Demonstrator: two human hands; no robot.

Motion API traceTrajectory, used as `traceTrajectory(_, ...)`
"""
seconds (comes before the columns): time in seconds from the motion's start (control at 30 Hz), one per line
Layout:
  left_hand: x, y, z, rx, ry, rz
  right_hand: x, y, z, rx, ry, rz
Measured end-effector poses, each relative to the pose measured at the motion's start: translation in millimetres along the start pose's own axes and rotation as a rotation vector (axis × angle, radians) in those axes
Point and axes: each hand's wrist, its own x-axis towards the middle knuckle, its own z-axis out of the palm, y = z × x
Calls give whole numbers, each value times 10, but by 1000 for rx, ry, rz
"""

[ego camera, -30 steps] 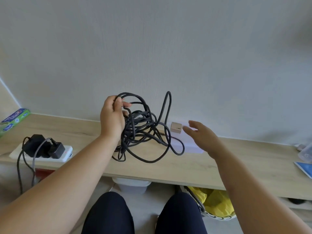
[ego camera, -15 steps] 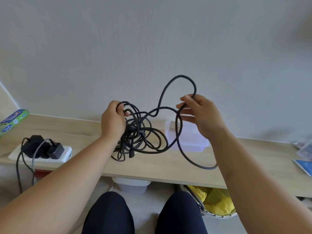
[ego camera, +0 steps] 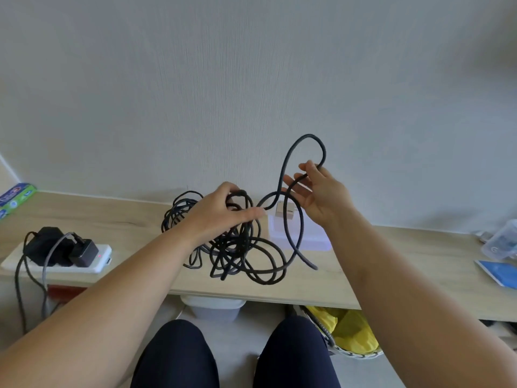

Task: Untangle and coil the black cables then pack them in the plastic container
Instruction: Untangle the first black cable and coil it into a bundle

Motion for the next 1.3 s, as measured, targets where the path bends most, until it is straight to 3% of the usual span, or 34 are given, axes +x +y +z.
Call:
traceTrajectory(0.1,12,49,41,256,-12,42,8,42,16,52,-1,8)
traceTrajectory(0.17,3,69,50,307,9,62,9,40,25,-9,-16,-80)
traceTrajectory(0.3,-42,83,12,324,-50,109,37,-90,-40,-315,23,-403)
traceTrajectory(0.43,-79,19,-100,252,-19,93,187,-275,-323,-675,236,-726)
traceTrajectory(0.5,-60,-50,-157,210,25,95,276,-327,-456,-796,312,-792)
traceTrajectory(0.57,-28,-93,-171,196,107,77,348,-301,-565,-930,338,-751)
traceTrajectory(0.8,39,-174,-73,217,375,-114,431,102,-853,-1397,228,-285)
traceTrajectory(0.87,45,-192,-68,191,391,-122,434,230,-920,-1363,167,-177)
traceTrajectory(0.97,61,-214,-81,107,382,-129,378,371,-987,-1037,115,-32)
traceTrajectory(1.1,84,-224,-126,74,406,-147,216,301,-897,-745,0,1)
traceTrajectory(1.2,93,-240,-143,198,403,-166,67,134,-775,-414,-135,8)
traceTrajectory(1.23,102,-244,-132,247,397,-173,11,67,-726,-383,-194,-3)
traceTrajectory(1.3,108,-259,-91,315,384,-172,-87,-28,-594,-555,-263,-68)
